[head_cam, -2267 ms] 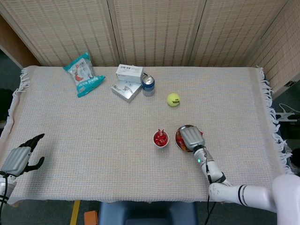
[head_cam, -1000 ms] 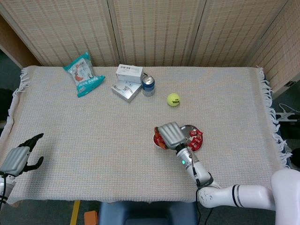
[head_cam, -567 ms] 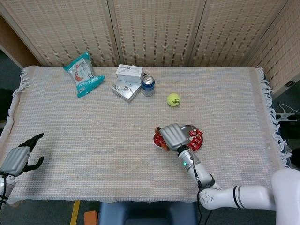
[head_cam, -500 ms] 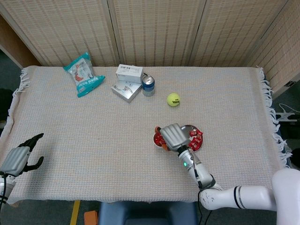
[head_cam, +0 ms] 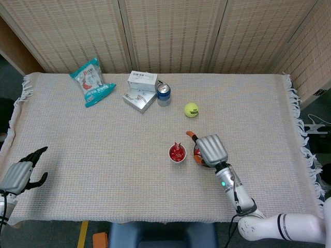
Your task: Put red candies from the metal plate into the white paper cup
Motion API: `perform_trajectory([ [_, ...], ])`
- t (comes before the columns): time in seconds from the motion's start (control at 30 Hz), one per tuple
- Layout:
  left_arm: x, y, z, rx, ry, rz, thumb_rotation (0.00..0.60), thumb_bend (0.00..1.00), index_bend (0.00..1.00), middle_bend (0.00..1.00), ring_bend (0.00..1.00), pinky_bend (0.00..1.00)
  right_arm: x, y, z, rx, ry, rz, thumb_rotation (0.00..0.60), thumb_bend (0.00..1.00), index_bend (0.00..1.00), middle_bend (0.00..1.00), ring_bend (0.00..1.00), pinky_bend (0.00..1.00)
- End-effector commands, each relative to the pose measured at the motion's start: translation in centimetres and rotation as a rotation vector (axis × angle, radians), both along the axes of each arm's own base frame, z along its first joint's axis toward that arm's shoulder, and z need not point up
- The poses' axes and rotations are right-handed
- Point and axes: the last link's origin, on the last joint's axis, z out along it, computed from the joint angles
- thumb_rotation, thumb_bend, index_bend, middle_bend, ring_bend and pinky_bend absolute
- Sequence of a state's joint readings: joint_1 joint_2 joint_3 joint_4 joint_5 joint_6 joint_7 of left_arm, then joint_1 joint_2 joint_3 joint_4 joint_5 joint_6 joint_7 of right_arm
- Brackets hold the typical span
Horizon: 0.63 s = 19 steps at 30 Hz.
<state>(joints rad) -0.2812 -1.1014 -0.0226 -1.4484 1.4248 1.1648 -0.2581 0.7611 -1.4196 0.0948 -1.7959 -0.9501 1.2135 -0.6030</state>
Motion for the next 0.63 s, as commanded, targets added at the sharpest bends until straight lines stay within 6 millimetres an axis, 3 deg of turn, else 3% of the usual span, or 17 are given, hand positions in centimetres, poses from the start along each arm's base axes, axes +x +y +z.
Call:
perform_trajectory([
  [0.03, 0.3, -0.2, -0.2, 0.002, 0.013, -0.014, 0.6, 0.45, 0.0, 0.09, 0.14, 0.25, -8.7, 5.3, 5.9, -0.23, 0.049, -0.093, 0.6, 0.18, 0.13, 0.58, 0.49, 0.75],
  [0.17, 0.7, -0.6, -0.1, 0.024, 0.03, -0.032, 0.6, 0.45, 0.0, 0.06, 0.13, 0.25, -13.2, 9.1, 7.9, -0.358, 0.125, -0.161, 0.6, 0.18, 0.07, 0.34, 0.24, 0.44],
  [0.27, 1.0, -1.0, 0.1, 0.049, 0.041, -0.048, 0.6, 0.45, 0.0, 0.03, 0.08, 0.25, -15.8, 11.5, 9.1, -0.418, 0.145, -0.217, 0.6, 0.18, 0.03, 0.21, 0.11, 0.32],
  [0.4, 1.3, -1.4, 0.1, 0.068, 0.056, -0.064, 0.6, 0.44, 0.0, 0.02, 0.06, 0.24, -17.8, 13.3, 10.4, -0.441, 0.156, -0.253, 0.6, 0.17, 0.01, 0.09, 0.01, 0.23],
  [0.63, 1.5, -1.4, -0.1, 0.072, 0.064, -0.074, 0.6, 0.44, 0.0, 0.01, 0.04, 0.21, -17.7, 14.2, 11.8, -0.453, 0.125, -0.255, 0.6, 0.17, 0.0, 0.04, 0.0, 0.17],
])
